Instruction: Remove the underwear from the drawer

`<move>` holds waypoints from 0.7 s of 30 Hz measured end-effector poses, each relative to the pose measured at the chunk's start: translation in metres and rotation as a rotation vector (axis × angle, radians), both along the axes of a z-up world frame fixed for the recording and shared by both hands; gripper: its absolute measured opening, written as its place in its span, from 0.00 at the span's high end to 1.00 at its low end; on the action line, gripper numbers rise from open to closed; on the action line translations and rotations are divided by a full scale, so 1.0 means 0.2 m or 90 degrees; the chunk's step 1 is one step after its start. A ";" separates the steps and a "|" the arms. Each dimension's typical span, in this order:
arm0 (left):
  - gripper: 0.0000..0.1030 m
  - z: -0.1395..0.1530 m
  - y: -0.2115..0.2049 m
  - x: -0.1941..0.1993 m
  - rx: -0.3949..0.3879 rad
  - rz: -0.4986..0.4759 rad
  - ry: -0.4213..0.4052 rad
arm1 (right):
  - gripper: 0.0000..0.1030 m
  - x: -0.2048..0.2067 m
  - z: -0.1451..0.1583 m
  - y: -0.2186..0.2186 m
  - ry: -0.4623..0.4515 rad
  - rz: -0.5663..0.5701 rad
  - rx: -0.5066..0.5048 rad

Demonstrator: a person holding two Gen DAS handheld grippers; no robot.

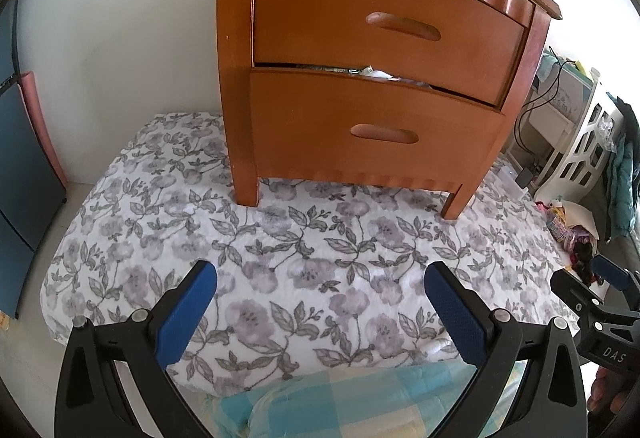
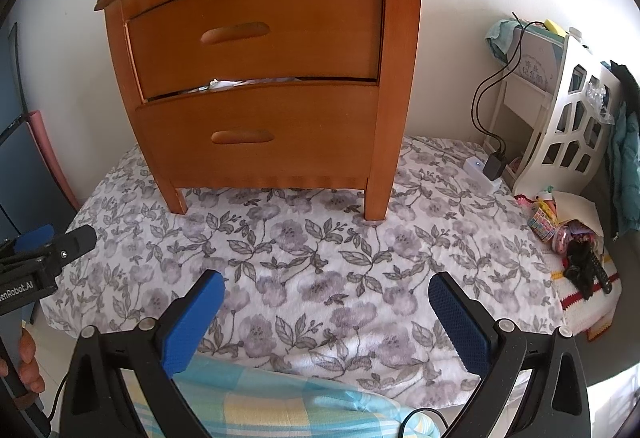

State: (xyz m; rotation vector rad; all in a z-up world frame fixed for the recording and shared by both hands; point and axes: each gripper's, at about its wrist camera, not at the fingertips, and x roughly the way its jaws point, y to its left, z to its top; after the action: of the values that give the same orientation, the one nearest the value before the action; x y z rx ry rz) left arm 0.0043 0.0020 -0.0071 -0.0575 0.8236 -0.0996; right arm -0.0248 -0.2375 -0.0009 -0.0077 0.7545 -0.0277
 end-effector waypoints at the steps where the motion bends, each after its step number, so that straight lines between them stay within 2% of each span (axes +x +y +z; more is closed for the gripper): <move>1: 0.00 0.00 0.00 0.00 -0.002 -0.001 0.002 | 0.00 0.01 0.00 0.00 0.000 0.000 0.000; 14: 0.00 -0.04 -0.02 0.03 0.001 -0.013 0.026 | 0.00 0.01 -0.03 -0.01 0.007 0.001 0.002; 21: 0.00 0.00 -0.05 0.13 0.034 -0.035 0.031 | 0.00 0.05 -0.05 -0.03 0.017 -0.006 0.002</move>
State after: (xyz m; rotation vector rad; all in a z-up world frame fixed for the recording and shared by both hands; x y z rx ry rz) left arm 0.0312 -0.0071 -0.0066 0.0137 0.8769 -0.1285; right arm -0.0150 -0.2440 -0.0107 -0.0013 0.7812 -0.0360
